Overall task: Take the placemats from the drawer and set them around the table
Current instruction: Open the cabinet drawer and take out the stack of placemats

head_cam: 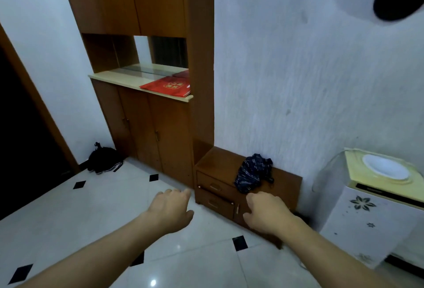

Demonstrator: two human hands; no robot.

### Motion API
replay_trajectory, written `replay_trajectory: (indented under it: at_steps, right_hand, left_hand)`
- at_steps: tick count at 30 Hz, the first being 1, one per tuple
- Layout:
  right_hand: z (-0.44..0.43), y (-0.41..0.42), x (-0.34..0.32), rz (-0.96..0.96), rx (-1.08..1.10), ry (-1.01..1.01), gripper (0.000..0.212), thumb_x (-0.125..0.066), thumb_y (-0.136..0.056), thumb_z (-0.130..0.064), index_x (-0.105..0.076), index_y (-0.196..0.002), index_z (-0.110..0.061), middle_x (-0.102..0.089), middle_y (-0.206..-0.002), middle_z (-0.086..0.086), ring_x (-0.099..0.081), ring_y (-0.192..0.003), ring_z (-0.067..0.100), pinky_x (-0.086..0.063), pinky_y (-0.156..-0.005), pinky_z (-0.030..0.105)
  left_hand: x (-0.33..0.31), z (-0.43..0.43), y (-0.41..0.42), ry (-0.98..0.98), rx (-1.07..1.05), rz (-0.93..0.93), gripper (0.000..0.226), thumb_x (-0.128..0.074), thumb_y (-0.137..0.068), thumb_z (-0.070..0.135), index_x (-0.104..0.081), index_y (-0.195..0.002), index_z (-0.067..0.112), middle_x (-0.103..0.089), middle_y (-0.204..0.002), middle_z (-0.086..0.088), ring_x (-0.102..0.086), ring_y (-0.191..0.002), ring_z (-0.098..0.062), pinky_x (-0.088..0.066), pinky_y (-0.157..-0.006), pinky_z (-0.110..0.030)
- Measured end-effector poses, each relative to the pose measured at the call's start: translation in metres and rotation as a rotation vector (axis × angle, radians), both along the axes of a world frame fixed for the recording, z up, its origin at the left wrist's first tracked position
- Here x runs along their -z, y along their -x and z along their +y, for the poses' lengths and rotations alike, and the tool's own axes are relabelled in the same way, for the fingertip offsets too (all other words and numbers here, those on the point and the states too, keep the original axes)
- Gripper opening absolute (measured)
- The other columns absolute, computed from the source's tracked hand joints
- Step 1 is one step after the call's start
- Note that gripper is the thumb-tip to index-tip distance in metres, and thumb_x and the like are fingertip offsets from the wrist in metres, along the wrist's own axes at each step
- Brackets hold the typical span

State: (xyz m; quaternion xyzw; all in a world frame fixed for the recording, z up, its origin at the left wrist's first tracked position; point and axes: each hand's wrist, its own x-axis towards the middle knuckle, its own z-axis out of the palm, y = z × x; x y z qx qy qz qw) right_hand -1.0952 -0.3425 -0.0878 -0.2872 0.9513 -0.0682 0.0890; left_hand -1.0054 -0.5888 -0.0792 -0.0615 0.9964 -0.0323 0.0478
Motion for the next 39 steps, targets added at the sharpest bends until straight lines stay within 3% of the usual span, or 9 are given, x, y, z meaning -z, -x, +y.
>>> replay_trajectory:
  at_steps: [4,9,17,20,25,28,35,39]
  right_hand:
    - [-0.027,0.086,0.022,-0.045,-0.03,0.045,0.026,-0.055,-0.085,-0.044,-0.037,-0.073,-0.03,-0.056,-0.089,-0.002,-0.058,-0.087,0.021,-0.045,-0.072,0.035]
    - [-0.062,0.185,0.046,-0.088,-0.081,0.018,0.021,-0.054,-0.087,-0.043,-0.044,-0.086,-0.024,-0.054,-0.092,-0.001,-0.054,-0.085,0.02,-0.042,-0.069,0.032]
    - [-0.112,0.289,0.072,-0.181,-0.073,0.008,0.022,-0.054,-0.087,-0.043,-0.043,-0.085,-0.023,-0.054,-0.094,0.001,-0.059,-0.091,0.025,-0.042,-0.068,0.033]
    - [-0.135,0.321,0.087,-0.219,-0.016,0.011,0.021,-0.054,-0.087,-0.041,-0.045,-0.086,-0.023,-0.057,-0.098,0.004,-0.058,-0.089,0.024,-0.045,-0.07,0.034]
    - [-0.182,0.367,0.119,-0.262,0.1,0.04,0.029,-0.055,-0.087,-0.039,-0.035,-0.07,-0.027,-0.046,-0.081,-0.003,-0.052,-0.078,0.021,-0.04,-0.061,0.032]
    - [-0.212,0.387,0.142,-0.269,0.204,0.077,0.026,-0.055,-0.09,-0.037,-0.038,-0.074,-0.024,-0.042,-0.075,-0.006,-0.053,-0.073,0.019,-0.042,-0.057,0.031]
    - [-0.251,0.408,0.2,-0.295,0.455,0.137,0.018,-0.053,-0.089,-0.031,-0.042,-0.08,-0.02,-0.046,-0.081,-0.001,-0.048,-0.079,0.02,-0.039,-0.061,0.03]
    - [-0.261,0.43,0.245,-0.308,0.501,0.143,0.017,-0.056,-0.09,-0.028,-0.052,-0.091,-0.012,-0.059,-0.095,0.009,-0.055,-0.09,0.026,-0.034,-0.064,0.029]
  left_hand:
    - [0.021,-0.02,0.074,0.003,-0.025,-0.016,0.038,-0.048,-0.09,0.046,-0.046,-0.115,0.018,-0.06,-0.111,-0.009,-0.056,-0.101,-0.03,-0.042,-0.081,-0.04]
    - [0.043,-0.041,0.158,-0.014,-0.058,-0.048,0.038,-0.048,-0.091,0.046,-0.047,-0.116,0.017,-0.06,-0.111,-0.008,-0.056,-0.1,-0.028,-0.043,-0.083,-0.04]
    - [0.064,-0.086,0.275,-0.034,-0.029,-0.076,0.037,-0.049,-0.091,0.043,-0.048,-0.116,0.016,-0.06,-0.111,-0.009,-0.056,-0.1,-0.028,-0.044,-0.082,-0.039]
    - [0.082,-0.108,0.32,-0.057,0.025,-0.089,0.039,-0.05,-0.091,0.045,-0.047,-0.118,0.018,-0.061,-0.113,-0.008,-0.057,-0.101,-0.027,-0.045,-0.084,-0.039]
    - [0.118,-0.159,0.394,-0.099,0.163,-0.132,0.037,-0.05,-0.09,0.045,-0.048,-0.117,0.02,-0.061,-0.115,-0.006,-0.057,-0.104,-0.026,-0.046,-0.087,-0.04]
    - [0.139,-0.195,0.437,-0.127,0.25,-0.172,0.036,-0.049,-0.09,0.044,-0.048,-0.117,0.021,-0.06,-0.116,-0.006,-0.056,-0.106,-0.027,-0.045,-0.088,-0.041]
    - [0.21,-0.251,0.521,-0.148,0.375,-0.253,0.046,-0.047,-0.091,0.044,-0.046,-0.129,0.019,-0.06,-0.122,-0.006,-0.056,-0.109,-0.026,-0.043,-0.092,-0.04]
    - [0.268,-0.249,0.554,-0.188,0.417,-0.276,0.045,-0.05,-0.09,0.042,-0.049,-0.127,0.017,-0.061,-0.122,-0.009,-0.054,-0.11,-0.028,-0.043,-0.089,-0.038]
